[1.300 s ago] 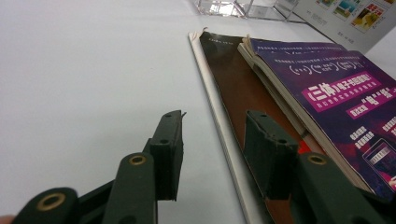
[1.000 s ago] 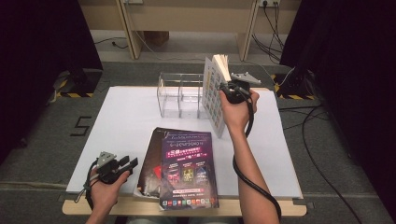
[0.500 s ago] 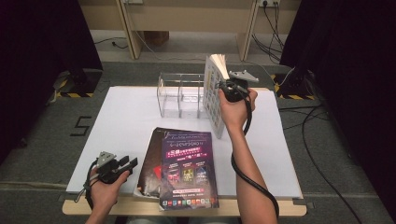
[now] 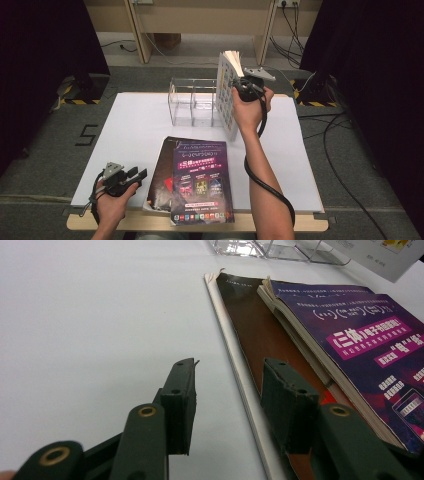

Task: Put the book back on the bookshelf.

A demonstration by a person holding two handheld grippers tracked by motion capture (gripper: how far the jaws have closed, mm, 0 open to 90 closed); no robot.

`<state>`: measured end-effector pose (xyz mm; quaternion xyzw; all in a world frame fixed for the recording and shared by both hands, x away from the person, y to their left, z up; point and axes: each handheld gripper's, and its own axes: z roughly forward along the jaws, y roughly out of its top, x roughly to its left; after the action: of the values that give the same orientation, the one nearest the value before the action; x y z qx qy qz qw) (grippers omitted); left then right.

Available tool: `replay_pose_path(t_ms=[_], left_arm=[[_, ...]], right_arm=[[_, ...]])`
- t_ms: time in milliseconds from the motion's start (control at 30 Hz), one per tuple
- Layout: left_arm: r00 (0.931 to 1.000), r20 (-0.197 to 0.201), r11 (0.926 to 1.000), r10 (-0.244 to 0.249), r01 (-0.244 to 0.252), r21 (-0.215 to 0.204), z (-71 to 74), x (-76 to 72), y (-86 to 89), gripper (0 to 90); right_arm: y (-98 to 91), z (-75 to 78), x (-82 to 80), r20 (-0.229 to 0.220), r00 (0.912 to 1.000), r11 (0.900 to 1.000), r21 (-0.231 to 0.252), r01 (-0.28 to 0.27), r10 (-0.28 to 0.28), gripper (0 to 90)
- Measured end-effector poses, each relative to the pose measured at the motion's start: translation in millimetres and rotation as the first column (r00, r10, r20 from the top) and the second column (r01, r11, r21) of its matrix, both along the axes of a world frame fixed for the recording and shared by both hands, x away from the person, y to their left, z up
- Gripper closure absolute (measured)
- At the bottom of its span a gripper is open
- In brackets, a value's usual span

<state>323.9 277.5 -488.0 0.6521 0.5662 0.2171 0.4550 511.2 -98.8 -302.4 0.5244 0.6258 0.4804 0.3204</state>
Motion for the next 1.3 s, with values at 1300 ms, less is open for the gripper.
replay_pose_path(t_ms=[1300], left_arm=[[1.0,-0.004,1.0,0.005,-0.005,-0.001,-0.6,0.2,1.2,57.4]], right_arm=[[10.4,-1.4,35.4,0.002,0.9996,0.9995,0.013,0.029,-0.029,74.7]])
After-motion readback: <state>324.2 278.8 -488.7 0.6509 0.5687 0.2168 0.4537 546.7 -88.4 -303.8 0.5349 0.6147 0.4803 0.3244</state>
